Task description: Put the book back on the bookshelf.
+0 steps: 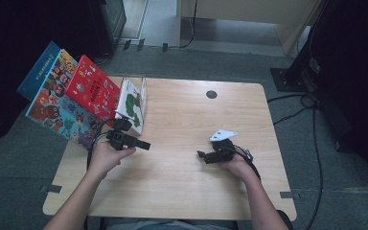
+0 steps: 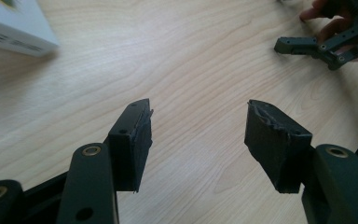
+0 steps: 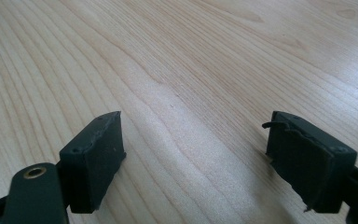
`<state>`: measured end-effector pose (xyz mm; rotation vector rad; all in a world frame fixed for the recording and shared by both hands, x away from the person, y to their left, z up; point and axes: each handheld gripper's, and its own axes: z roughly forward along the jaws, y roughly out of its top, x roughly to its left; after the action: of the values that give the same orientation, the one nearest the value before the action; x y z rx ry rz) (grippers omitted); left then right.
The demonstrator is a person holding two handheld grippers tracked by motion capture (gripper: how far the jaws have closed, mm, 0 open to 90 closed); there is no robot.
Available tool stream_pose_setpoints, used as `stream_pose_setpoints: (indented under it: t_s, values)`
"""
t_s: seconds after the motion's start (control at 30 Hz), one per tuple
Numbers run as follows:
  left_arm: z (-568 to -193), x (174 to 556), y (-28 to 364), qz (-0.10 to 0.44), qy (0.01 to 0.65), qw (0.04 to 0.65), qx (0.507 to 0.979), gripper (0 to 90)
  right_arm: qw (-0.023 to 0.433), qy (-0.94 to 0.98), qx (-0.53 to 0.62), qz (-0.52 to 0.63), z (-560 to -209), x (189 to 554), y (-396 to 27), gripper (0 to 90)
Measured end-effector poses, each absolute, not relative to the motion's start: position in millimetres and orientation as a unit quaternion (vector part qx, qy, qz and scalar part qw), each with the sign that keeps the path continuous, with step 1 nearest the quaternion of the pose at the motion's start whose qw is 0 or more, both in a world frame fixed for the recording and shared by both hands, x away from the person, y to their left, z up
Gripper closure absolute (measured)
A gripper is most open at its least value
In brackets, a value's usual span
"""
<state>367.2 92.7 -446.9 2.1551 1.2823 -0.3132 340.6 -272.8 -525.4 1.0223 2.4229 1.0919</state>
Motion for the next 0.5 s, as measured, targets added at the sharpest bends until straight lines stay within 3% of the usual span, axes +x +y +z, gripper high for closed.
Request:
stream_pose_setpoints:
  t_s: [0.5]
  values:
    - [-485, 360, 86, -0.115, 0.486, 0.307, 0.81, 41.2, 0.146, 0.842, 0.354, 0.379, -526, 341, -272, 17.8]
